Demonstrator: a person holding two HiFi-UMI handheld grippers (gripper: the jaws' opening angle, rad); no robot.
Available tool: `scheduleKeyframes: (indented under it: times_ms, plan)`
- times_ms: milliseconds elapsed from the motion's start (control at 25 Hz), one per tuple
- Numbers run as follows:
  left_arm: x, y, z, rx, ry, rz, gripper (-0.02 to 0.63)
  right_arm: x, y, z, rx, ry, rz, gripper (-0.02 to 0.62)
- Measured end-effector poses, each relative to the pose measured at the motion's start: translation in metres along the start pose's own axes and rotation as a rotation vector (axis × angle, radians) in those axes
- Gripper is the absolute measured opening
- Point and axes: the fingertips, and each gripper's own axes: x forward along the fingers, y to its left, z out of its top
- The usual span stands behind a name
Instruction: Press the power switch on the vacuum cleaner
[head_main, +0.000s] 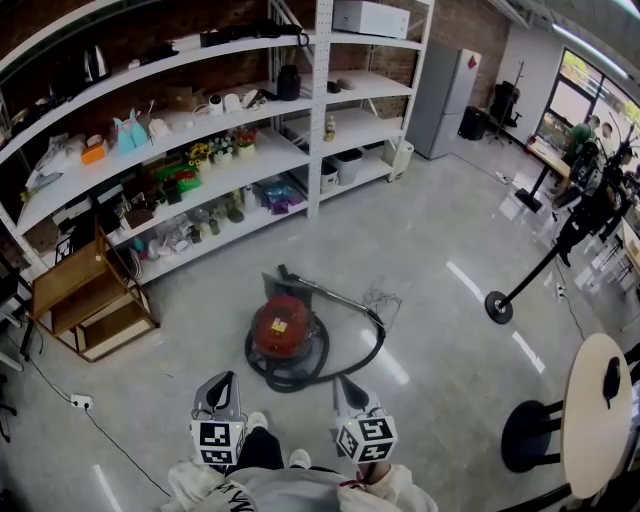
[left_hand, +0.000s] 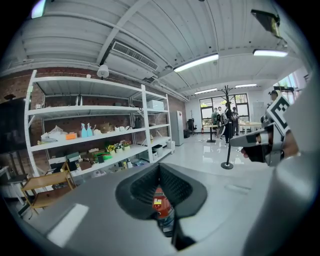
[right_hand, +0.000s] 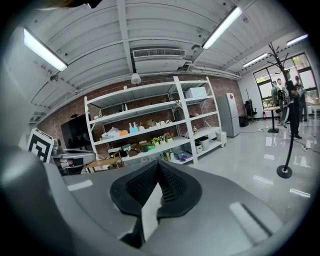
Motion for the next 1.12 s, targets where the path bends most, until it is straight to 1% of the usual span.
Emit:
scheduleKeyframes:
  times_ms: [320, 640, 880, 1120]
  plan:
    - [0.015, 0.000, 0.001, -0.001, 0.003, -0.016, 0.000, 0.011, -0.008, 0.001, 0.005, 0.006, -0.011, 0.000]
    - [0.033, 0.013, 0.000, -0.011, 0.010, -0.018, 0.000, 0.032, -0.011, 0.002, 0.009, 0.025, -0.020, 0.000]
    - [0.056, 0.031, -0.001, -0.018, 0.020, -0.026, 0.000, 0.060, -0.004, 0.008, 0.003, 0.035, -0.014, 0.000]
    - [0.082, 0.045, 0.008, -0.010, 0.008, -0.047, 0.000, 0.084, -0.008, 0.017, 0.001, 0.031, -0.033, 0.000]
